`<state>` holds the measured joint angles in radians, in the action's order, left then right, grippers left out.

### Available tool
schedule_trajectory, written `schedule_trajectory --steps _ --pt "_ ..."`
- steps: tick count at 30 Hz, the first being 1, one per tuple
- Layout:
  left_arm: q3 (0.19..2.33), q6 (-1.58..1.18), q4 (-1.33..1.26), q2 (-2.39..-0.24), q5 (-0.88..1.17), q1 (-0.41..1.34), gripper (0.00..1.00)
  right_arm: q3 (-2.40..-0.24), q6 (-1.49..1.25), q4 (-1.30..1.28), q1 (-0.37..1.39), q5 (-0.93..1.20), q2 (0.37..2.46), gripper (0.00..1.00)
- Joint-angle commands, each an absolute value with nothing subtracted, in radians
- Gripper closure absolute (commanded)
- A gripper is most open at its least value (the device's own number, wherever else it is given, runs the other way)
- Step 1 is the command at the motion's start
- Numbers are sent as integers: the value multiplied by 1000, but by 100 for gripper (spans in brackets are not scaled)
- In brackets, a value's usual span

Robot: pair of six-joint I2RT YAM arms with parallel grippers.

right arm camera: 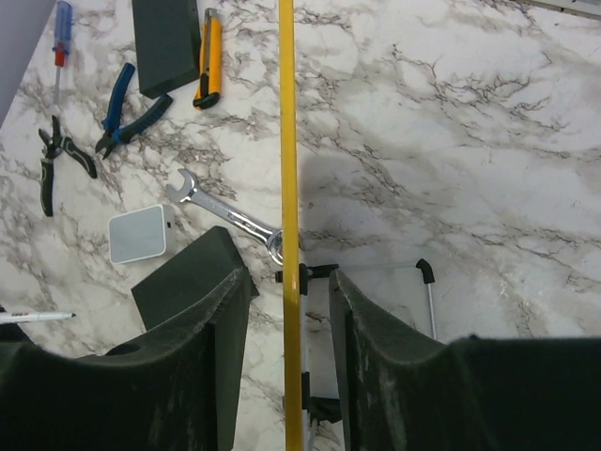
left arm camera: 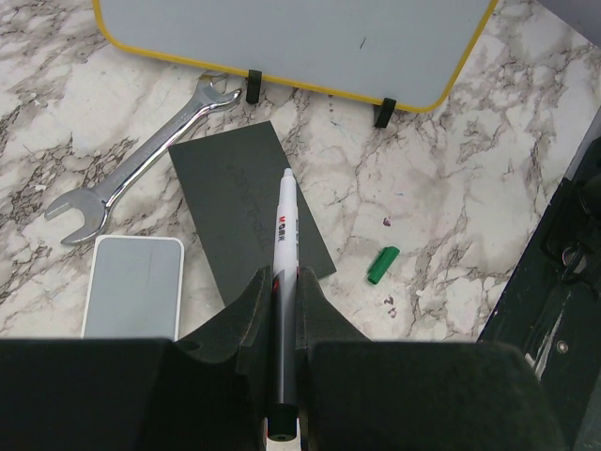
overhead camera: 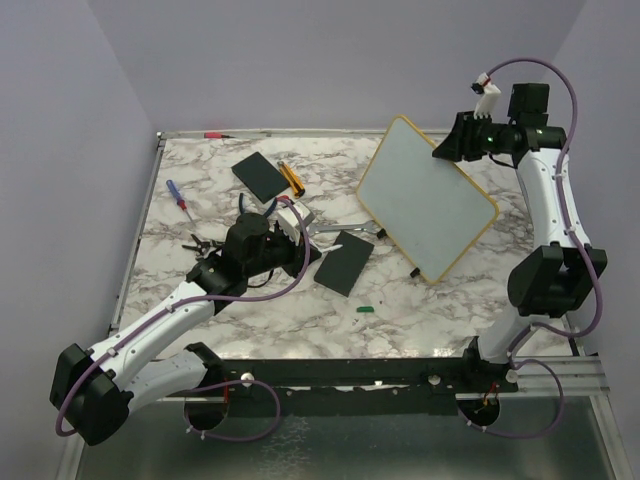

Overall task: Write a sentence on the whiteboard
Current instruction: Adjust the whiteboard at the center of the board, then write a sentence on the whiteboard.

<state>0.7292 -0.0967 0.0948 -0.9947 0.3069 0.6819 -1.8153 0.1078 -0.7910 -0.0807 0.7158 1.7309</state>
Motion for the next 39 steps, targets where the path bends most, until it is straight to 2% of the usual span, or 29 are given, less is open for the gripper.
schedule_trajectory --steps 1,6,14,30,39 --pt "755 -93 93 -986 326 680 100 -1847 131 -838 -74 708 1758 59" --pt "755 -94 93 -988 328 681 100 -1847 144 -849 -72 717 1771 69" --pt "753 -92 94 -986 328 681 100 -1834 186 -868 -72 742 1736 98" --pt "752 -95 95 -981 340 680 100 -1712 214 -875 -72 739 1596 99" --pt "750 -95 94 -973 341 680 100 -1618 192 -817 -74 917 1562 99"
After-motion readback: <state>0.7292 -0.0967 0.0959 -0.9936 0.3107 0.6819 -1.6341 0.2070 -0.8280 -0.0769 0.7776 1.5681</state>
